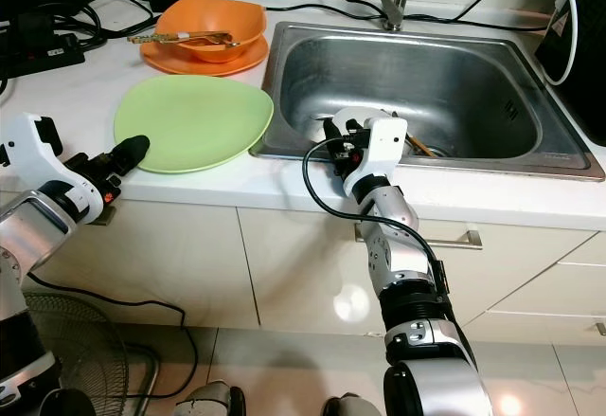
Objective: Kitchen organization
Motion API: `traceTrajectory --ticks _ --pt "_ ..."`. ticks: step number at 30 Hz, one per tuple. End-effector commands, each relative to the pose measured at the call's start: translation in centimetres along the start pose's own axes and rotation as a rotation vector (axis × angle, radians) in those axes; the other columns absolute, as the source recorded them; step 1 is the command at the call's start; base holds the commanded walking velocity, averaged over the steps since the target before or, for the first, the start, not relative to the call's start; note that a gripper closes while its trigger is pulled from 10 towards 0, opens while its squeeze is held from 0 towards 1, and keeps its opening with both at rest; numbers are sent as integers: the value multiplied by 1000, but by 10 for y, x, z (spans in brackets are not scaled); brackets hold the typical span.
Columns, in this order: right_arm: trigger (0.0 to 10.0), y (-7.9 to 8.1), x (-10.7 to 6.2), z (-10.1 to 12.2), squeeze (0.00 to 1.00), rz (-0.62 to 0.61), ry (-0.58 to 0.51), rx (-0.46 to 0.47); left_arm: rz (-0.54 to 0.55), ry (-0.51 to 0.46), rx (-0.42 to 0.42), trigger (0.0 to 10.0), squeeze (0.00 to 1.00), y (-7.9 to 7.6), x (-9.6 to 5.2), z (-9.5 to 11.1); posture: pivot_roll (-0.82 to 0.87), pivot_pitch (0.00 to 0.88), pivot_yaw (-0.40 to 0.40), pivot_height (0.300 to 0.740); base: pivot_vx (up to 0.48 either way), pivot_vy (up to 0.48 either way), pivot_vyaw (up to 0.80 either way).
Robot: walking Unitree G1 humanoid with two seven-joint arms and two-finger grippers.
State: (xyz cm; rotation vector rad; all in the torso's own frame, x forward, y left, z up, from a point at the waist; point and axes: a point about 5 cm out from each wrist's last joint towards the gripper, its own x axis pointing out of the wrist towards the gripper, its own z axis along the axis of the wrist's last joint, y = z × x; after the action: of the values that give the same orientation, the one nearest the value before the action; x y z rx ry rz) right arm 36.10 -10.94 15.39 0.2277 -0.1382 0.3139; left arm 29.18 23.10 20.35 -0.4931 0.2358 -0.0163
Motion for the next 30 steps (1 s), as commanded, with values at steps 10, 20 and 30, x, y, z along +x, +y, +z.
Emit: traceTrajectory --ticks 10,20,30 --pt "10000 -2 -1 -4 0 -13 27 2 29 23 -138 10000 0 -1 3 5 109 100 -18 718 0 0 0" --pt "10000 2 0 -5 0 -4 25 7 49 55 -255 10000 0 -11 16 12 104 86 3 718 0 0 0" --pt "10000 5 0 -5 0 -5 15 12 39 121 -268 10000 0 -24 33 8 87 74 25 718 0 0 0"
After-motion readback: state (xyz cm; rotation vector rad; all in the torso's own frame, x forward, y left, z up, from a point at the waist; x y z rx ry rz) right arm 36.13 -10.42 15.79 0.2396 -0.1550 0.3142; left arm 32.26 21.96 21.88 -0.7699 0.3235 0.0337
